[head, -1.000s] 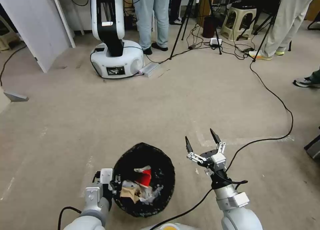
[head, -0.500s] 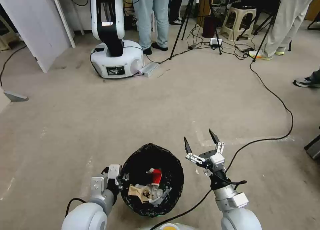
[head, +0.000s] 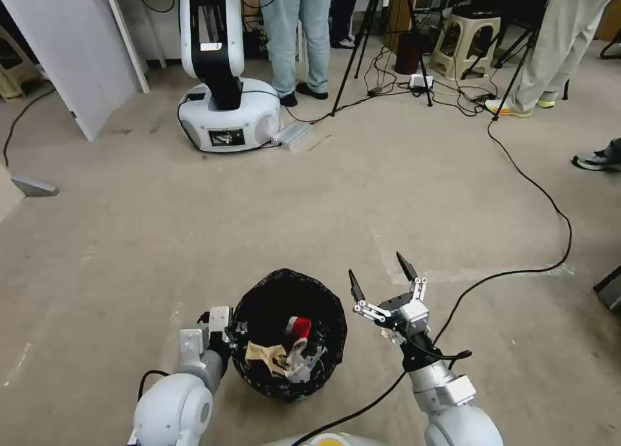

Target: Pick up the trash bin, then pick up the garbage from the floor and place it into the trash bin.

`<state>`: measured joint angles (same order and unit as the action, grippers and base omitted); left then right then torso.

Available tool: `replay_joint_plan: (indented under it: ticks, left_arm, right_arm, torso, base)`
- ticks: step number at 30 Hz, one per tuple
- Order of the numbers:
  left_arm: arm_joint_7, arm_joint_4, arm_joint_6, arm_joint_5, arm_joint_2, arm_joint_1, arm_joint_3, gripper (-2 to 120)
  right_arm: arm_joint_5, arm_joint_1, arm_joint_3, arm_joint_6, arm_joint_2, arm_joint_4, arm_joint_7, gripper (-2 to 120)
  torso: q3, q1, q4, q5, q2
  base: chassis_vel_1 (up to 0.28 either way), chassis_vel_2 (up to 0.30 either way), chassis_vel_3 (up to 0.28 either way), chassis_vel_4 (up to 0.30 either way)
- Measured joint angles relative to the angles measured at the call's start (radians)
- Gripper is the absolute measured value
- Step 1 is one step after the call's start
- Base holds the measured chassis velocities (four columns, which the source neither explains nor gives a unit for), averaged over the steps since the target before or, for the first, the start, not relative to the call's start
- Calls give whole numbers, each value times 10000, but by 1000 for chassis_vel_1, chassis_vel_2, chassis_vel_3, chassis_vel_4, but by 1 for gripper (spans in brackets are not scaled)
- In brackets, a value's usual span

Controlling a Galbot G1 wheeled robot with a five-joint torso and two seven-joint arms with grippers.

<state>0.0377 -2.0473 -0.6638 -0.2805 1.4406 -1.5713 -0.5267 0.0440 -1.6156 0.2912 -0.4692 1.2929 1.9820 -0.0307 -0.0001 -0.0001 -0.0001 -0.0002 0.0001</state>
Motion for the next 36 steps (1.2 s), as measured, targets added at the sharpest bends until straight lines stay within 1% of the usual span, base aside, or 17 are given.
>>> replay_joint_plan:
  ticks: [1, 4, 6, 7, 9, 12, 13, 15, 16, 17, 18, 19, 20, 22, 25, 33, 36]
  left_arm:
    - [0, 0, 0, 0, 0, 0, 0, 15]
    - [-29, 50, 39, -150, 27, 106, -6, 30]
    - [-38, 54, 48, -174, 34, 125, -6, 33]
    - [-53, 58, 58, -221, 50, 158, -5, 40]
    - [-59, 59, 59, -269, 61, 183, -5, 43]
    - [-75, 45, 64, -400, 73, 255, -12, 61]
    - [-75, 45, 64, -400, 73, 255, -12, 61]
    - [-76, 29, 64, -479, 73, 290, -29, 69]
    - [-76, 29, 64, -479, 73, 290, -29, 69]
    - [-76, 18, 63, -499, 69, 296, -26, 73]
    - [-76, -15, 61, -523, 50, 296, -24, 81]
    - [-76, -50, 61, -530, 29, 285, -24, 86]
    - [-76, -50, 61, -530, 29, 285, -24, 86]
    - [-72, -103, 61, -531, 8, 253, -26, 95]
    - [-69, -180, 72, -529, -1, 215, -41, 99]
    - [-74, -387, 217, -520, 2, 213, -183, 100]
    - [-60, -600, 257, -507, -1, 179, -269, 100]
  right_arm:
    - [0, 0, 0, 0, 0, 0, 0, 100]
    - [-27, -62, -23, -19, -9, 1, -68, 100]
    - [-32, -76, -23, -26, -14, 3, -83, 100]
    - [-38, -102, -23, -36, -32, 5, -108, 100]
    - [-38, -110, -21, -41, -43, 5, -118, 100]
    - [-44, -117, -21, -45, -72, 5, -141, 100]
    - [-44, -117, -21, -45, -72, 5, -141, 100]
    - [-56, -113, -27, -44, -73, 13, -149, 100]
    - [-56, -113, -27, -44, -73, 13, -149, 100]
    - [-59, -109, -31, -41, -74, 16, -151, 100]
    - [-69, -100, -52, -30, -73, 17, -156, 100]
    - [-76, -93, -71, -21, -73, 17, -157, 100]
    - [-76, -93, -71, -21, -73, 17, -157, 100]
    - [-87, -83, -96, -4, -73, 17, -159, 100]
    - [-98, -76, -110, 5, -68, 5, -163, 100]
    - [-130, -109, -125, -5, -49, -46, -174, 100]
    - [-141, -125, -128, -28, -37, -58, -185, 100]
  torso:
    - [0, 0, 0, 0, 0]
    - [0, 1, 0, -2, -1]
    - [1, 0, 0, -2, -1]
    - [0, 0, 1, -1, -1]
    - [1, 1, 2, -3, -1]
    - [2, 1, 1, -4, -1]
    - [2, 1, 1, -4, -1]
    - [2, 0, 0, -4, -1]
    - [2, 0, 0, -4, -1]
    - [2, 1, 0, -4, -1]
    - [2, 1, -1, -4, -1]
    - [2, 1, -1, -3, -2]
    - [2, 1, -1, -3, -2]
    - [2, 1, 0, -2, -2]
    - [2, 0, 1, 0, -3]
    - [2, 1, 1, 1, -2]
    - [1, 1, 1, 2, -2]
  base:
    - [0, 0, 0, 0]
    - [0, 0, 0, 0]
    - [0, 0, 0, 0]
    - [0, 0, 0, 0]
    - [0, 0, 0, 0]
    - [0, 0, 0, 0]
    - [0, 0, 0, 0]
    - [0, 0, 0, 0]
    - [0, 0, 0, 0]
    - [0, 0, 0, 0]
    - [0, 0, 0, 0]
    - [0, 0, 0, 0]
    - [0, 0, 0, 0]
    - [0, 0, 0, 0]
    - [0, 0, 0, 0]
    - [0, 0, 0, 0]
    - [0, 0, 0, 0]
